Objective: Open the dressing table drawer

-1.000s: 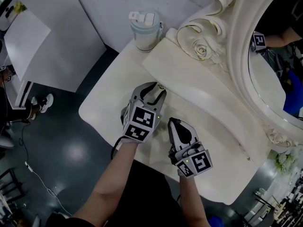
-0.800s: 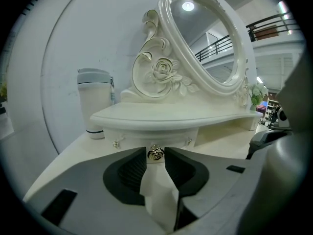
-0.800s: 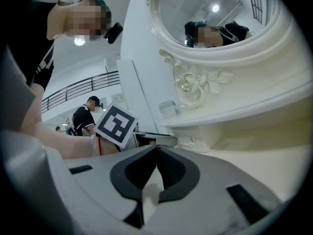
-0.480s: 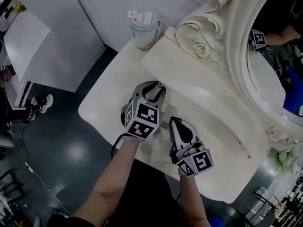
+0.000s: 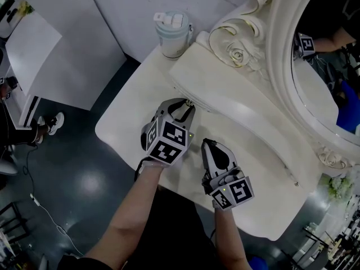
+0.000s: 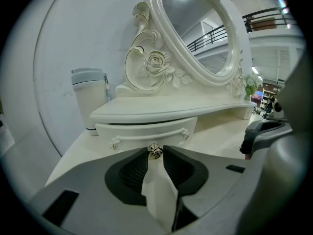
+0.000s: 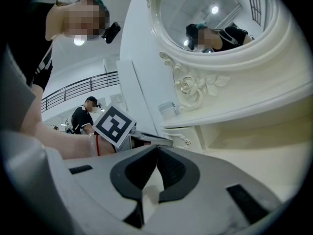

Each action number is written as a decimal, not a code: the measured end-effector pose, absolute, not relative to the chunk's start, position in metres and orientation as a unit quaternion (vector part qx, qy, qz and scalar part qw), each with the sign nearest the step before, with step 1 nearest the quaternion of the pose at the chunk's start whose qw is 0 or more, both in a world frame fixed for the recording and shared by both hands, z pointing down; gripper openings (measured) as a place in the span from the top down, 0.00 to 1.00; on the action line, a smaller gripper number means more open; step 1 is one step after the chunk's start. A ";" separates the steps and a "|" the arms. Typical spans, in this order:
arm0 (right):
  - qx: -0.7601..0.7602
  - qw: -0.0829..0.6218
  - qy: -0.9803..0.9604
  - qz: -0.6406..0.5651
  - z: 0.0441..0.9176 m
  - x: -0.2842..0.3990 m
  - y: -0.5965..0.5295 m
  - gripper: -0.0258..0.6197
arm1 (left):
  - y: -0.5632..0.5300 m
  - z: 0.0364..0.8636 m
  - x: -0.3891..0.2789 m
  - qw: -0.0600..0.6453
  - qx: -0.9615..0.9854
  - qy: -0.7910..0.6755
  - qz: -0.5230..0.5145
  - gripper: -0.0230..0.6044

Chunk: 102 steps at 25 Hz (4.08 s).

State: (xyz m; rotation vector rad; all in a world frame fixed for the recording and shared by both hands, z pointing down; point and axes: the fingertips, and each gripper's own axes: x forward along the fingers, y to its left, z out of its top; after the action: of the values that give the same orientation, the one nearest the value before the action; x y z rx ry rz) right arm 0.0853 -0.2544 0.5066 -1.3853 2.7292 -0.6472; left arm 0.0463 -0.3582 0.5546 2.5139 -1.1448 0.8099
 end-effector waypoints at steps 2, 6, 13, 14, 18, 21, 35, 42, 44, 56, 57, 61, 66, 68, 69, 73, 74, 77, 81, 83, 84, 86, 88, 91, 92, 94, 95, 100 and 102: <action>-0.442 0.007 0.873 -0.208 0.506 0.085 -0.253 0.95 | -0.355 0.555 0.045 0.132 0.866 -0.392 0.280 0.79; -0.441 0.009 0.873 -0.208 0.504 0.083 -0.250 0.95 | -0.350 0.555 0.041 0.138 0.866 -0.391 0.280 0.79; -0.440 0.011 0.874 -0.209 0.501 0.081 -0.244 0.95 | -0.340 0.555 0.036 0.144 0.864 -0.392 0.281 0.79; -0.439 0.011 0.874 -0.209 0.501 0.080 -0.243 0.95 | -0.338 0.555 0.035 0.145 0.864 -0.392 0.281 0.79; -0.438 0.013 0.874 -0.209 0.499 0.078 -0.238 0.95 | -0.332 0.555 0.032 0.149 0.864 -0.391 0.281 0.79; -0.437 0.014 0.874 -0.209 0.497 0.077 -0.235 0.95 | -0.328 0.555 0.029 0.151 0.863 -0.391 0.281 0.79; -0.438 0.022 0.873 -0.213 0.495 0.071 -0.221 0.95 | -0.310 0.554 0.020 0.154 0.863 -0.393 0.279 0.79; -0.437 0.022 0.874 -0.212 0.493 0.068 -0.214 0.95 | -0.303 0.554 0.016 0.156 0.862 -0.392 0.280 0.79; -0.437 0.022 0.874 -0.212 0.493 0.068 -0.213 0.95 | -0.301 0.554 0.015 0.156 0.862 -0.391 0.281 0.79; -0.433 0.026 0.875 -0.214 0.491 0.060 -0.207 0.95 | -0.292 0.553 0.008 0.156 0.863 -0.391 0.280 0.79; -0.433 0.026 0.875 -0.214 0.491 0.060 -0.206 0.95 | -0.292 0.553 0.008 0.156 0.863 -0.391 0.280 0.79; -0.434 0.025 0.874 -0.218 0.491 0.062 -0.204 0.95 | -0.292 0.550 0.007 0.154 0.863 -0.395 0.275 0.79; -0.434 0.029 0.873 -0.218 0.489 0.063 -0.203 0.95 | -0.292 0.549 0.007 0.146 0.861 -0.398 0.281 0.78; -0.434 0.031 0.874 -0.218 0.488 0.064 -0.202 0.95 | -0.292 0.547 0.007 0.137 0.860 -0.400 0.285 0.78; -0.434 0.033 0.874 -0.218 0.487 0.064 -0.202 0.95 | -0.292 0.545 0.007 0.130 0.861 -0.402 0.284 0.78; -0.436 0.038 0.873 -0.214 0.482 0.066 -0.201 0.95 | -0.290 0.532 0.008 0.112 0.866 -0.410 0.264 0.78; -0.437 0.039 0.873 -0.212 0.481 0.066 -0.200 0.95 | -0.289 0.530 0.008 0.113 0.868 -0.409 0.259 0.78; -0.440 0.040 0.873 -0.207 0.475 0.069 -0.198 0.95 | -0.285 0.522 0.007 0.118 0.873 -0.409 0.239 0.84; -0.441 0.036 0.876 -0.190 0.462 0.071 -0.193 0.95 | -0.281 0.506 0.000 0.125 0.874 -0.419 0.211 0.96; -0.441 0.034 0.879 -0.180 0.455 0.071 -0.191 0.95 | -0.279 0.496 -0.002 0.128 0.879 -0.418 0.190 0.96; -0.441 0.033 0.879 -0.176 0.451 0.072 -0.190 0.95 | -0.277 0.490 -0.003 0.130 0.882 -0.418 0.177 0.96; -0.442 0.032 0.881 -0.167 0.443 0.073 -0.188 0.95 | -0.273 0.479 -0.004 0.133 0.885 -0.417 0.157 0.96; -0.443 0.029 0.882 -0.158 0.435 0.073 -0.186 0.95 | -0.268 0.470 -0.007 0.135 0.888 -0.416 0.145 0.96; -0.444 0.027 0.884 -0.144 0.422 0.073 -0.183 0.95 | -0.262 0.457 -0.010 0.143 0.891 -0.412 0.125 0.96; -0.444 0.027 0.884 -0.140 0.417 0.073 -0.183 0.95 | -0.260 0.452 -0.012 0.145 0.892 -0.411 0.119 0.96; -0.445 0.026 0.885 -0.133 0.409 0.073 -0.181 0.95 | -0.255 0.442 -0.016 0.145 0.894 -0.410 0.109 0.96; -0.446 0.026 0.885 -0.131 0.405 0.073 -0.181 0.95 | -0.253 0.437 -0.017 0.145 0.895 -0.408 0.105 0.96; -0.451 0.025 0.885 -0.116 0.386 0.074 -0.179 0.95 | -0.243 0.413 -0.020 0.142 0.904 -0.396 0.077 0.96; -0.451 0.024 0.885 -0.110 0.378 0.073 -0.177 0.95 | -0.237 0.405 -0.019 0.136 0.907 -0.391 0.074 0.96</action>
State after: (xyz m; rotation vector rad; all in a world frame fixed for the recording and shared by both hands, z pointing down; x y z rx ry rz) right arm 0.0730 -0.1768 0.3783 -1.3959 2.7402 -0.3410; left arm -0.0191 -0.2366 0.4048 2.6268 -1.1336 0.2131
